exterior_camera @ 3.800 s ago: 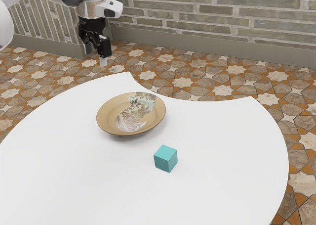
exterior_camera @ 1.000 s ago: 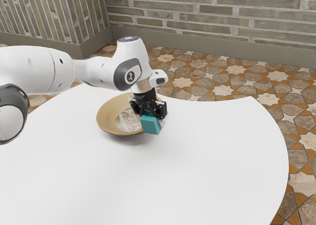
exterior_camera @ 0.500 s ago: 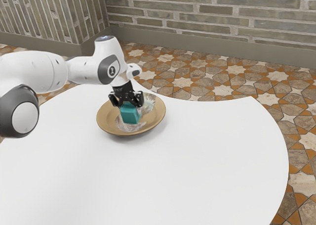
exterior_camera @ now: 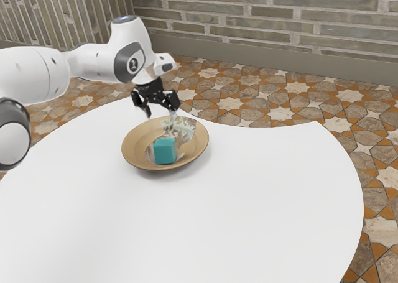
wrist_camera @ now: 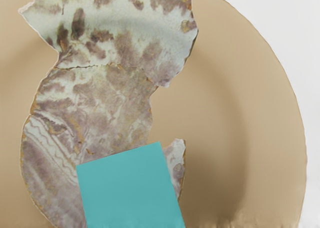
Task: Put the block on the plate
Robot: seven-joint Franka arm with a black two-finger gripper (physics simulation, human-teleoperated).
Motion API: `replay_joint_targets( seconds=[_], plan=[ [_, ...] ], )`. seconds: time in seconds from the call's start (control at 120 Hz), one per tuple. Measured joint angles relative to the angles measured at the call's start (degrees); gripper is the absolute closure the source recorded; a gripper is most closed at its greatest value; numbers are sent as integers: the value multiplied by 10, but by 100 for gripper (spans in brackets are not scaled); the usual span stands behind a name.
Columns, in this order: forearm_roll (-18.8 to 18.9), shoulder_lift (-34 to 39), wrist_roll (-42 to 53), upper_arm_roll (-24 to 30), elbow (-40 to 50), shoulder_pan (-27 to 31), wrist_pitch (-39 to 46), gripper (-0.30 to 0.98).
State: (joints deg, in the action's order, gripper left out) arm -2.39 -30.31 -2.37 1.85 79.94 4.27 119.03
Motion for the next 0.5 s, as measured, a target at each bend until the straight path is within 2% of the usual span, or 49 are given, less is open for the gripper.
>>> replay_joint_targets(
  seconds=[0.208,0.5],
  plan=[
    [8,73,37,2,26,-26,-60,1],
    [17,133,103,4,31,-48,-137,0]
  ],
)
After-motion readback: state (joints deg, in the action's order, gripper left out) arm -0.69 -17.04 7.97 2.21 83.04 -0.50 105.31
